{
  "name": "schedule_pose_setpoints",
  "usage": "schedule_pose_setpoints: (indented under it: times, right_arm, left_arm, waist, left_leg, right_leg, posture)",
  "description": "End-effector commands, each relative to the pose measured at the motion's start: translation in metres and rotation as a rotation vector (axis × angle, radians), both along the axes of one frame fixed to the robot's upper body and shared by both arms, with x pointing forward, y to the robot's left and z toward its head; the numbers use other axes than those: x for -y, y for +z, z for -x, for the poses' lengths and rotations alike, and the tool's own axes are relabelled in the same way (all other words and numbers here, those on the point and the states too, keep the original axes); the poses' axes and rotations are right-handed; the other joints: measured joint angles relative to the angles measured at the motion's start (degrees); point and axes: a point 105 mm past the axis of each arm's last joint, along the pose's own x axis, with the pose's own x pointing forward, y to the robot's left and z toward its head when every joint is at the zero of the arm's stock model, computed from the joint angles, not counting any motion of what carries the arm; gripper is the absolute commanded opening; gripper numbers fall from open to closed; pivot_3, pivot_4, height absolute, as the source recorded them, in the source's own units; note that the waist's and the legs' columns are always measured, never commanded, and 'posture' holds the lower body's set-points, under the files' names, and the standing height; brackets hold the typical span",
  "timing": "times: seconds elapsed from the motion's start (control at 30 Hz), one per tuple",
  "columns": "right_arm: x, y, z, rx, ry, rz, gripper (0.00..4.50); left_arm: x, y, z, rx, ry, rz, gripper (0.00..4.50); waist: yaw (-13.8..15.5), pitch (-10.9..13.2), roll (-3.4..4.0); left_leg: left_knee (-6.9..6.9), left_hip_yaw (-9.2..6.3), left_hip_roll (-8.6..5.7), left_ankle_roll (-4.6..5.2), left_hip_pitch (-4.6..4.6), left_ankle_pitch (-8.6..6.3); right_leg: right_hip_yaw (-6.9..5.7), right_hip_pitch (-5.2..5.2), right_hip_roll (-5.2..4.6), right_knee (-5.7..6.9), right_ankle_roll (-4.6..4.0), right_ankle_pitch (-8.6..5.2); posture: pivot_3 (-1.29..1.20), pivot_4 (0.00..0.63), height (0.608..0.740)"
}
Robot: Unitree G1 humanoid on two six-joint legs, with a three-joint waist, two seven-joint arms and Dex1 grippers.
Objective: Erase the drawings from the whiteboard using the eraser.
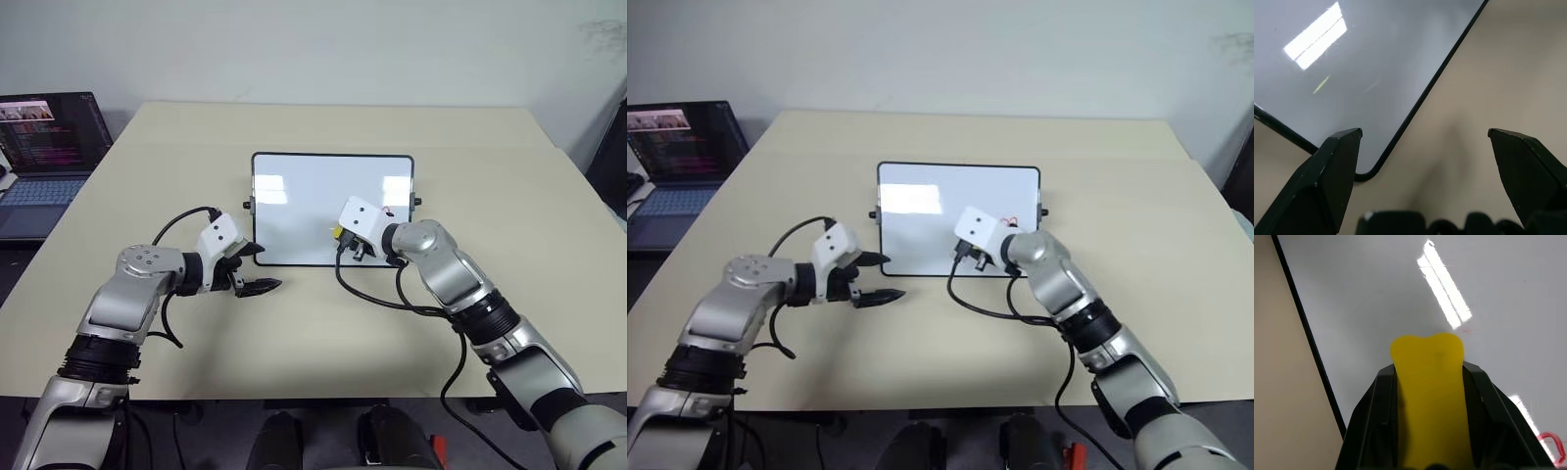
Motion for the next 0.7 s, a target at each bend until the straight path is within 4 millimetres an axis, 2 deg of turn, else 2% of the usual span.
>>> schedule_pose_setpoints:
  times: [0.03, 0.17, 0.33, 0.43, 0.53, 0.63, 0.7]
  right_arm:
    - [0.0, 0.039, -0.017, 0.149, -0.064, -0.08, 1.35]
    - [-0.013, 0.048, -0.015, 0.179, -0.029, -0.1, 1.35]
    - [-0.045, 0.024, 0.001, 0.127, 0.1, -0.032, 1.35]
    - [-0.052, 0.02, 0.002, 0.125, 0.109, -0.021, 1.35]
    - [-0.045, 0.025, -0.008, 0.162, 0.057, -0.02, 1.35]
    - [-0.026, 0.034, -0.019, 0.194, 0.001, -0.018, 1.35]
    - [-0.015, 0.032, -0.018, 0.185, -0.004, -0.01, 1.35]
  left_arm:
    - [0.003, 0.02, -0.003, 0.052, -0.001, 0.049, 4.5]
    - [0.006, 0.027, -0.006, 0.056, 0.007, 0.092, 4.5]
    - [0.01, 0.036, -0.008, 0.065, 0.012, 0.133, 4.5]
    - [0.012, 0.041, -0.009, 0.066, 0.016, 0.16, 4.5]
    - [0.013, 0.043, -0.009, 0.066, 0.016, 0.167, 4.5]
    - [0.014, 0.042, -0.008, 0.063, 0.015, 0.169, 4.5]
    - [0.015, 0.043, -0.008, 0.061, 0.012, 0.174, 4.5]
  waist:
    - [0.0, 0.0, 0.01]
    - [0.1, 0.0, 0.02]
    - [0.1, 0.0, 0.02]
    - [0.1, 0.0, 0.03]
    - [0.1, 0.0, 0.03]
    - [0.1, 0.0, 0.03]
    - [0.4, 0.0, 0.03]
  left_leg:
    - [0.0, 0.0, 0.0, 0.0, 0.0, 0.0]
    - [-0.02, -0.01, 0.01, -0.01, -0.11, -0.01]
    - [-0.1, 0.02, 0.01, 0.0, -0.21, -0.04]
    - [-0.13, 0.0, 0.01, 0.0, -0.22, -0.04]
    - [-0.11, 0.0, -0.01, 0.0, -0.2, -0.04]
    - [-0.07, 0.0, -0.02, 0.0, -0.19, -0.04]
    - [-0.05, -0.03, -0.03, -0.01, -0.18, -0.04]
  right_leg:
    - [0.0, -0.01, 0.01, 0.0, 0.0, 0.0]
    - [-0.01, -0.06, -0.01, -0.04, -0.01, 0.0]
    - [0.01, -0.11, -0.04, -0.2, -0.01, -0.04]
    - [-0.01, -0.12, -0.04, -0.23, -0.02, -0.05]
    - [-0.01, -0.11, -0.07, -0.18, -0.02, -0.05]
    - [-0.01, -0.11, -0.07, -0.12, -0.02, -0.05]
    - [-0.04, -0.09, -0.08, -0.11, -0.02, -0.05]
  posture:
    - [0.0, 0.15, 0.74]
    - [0.0, 0.15, 0.74]
    - [0.0, 0.15, 0.74]
    - [0.0, 0.15, 0.74]
    - [0.0, 0.15, 0.74]
    - [0.0, 0.15, 0.74]
    - [0.0, 0.15, 0.74]
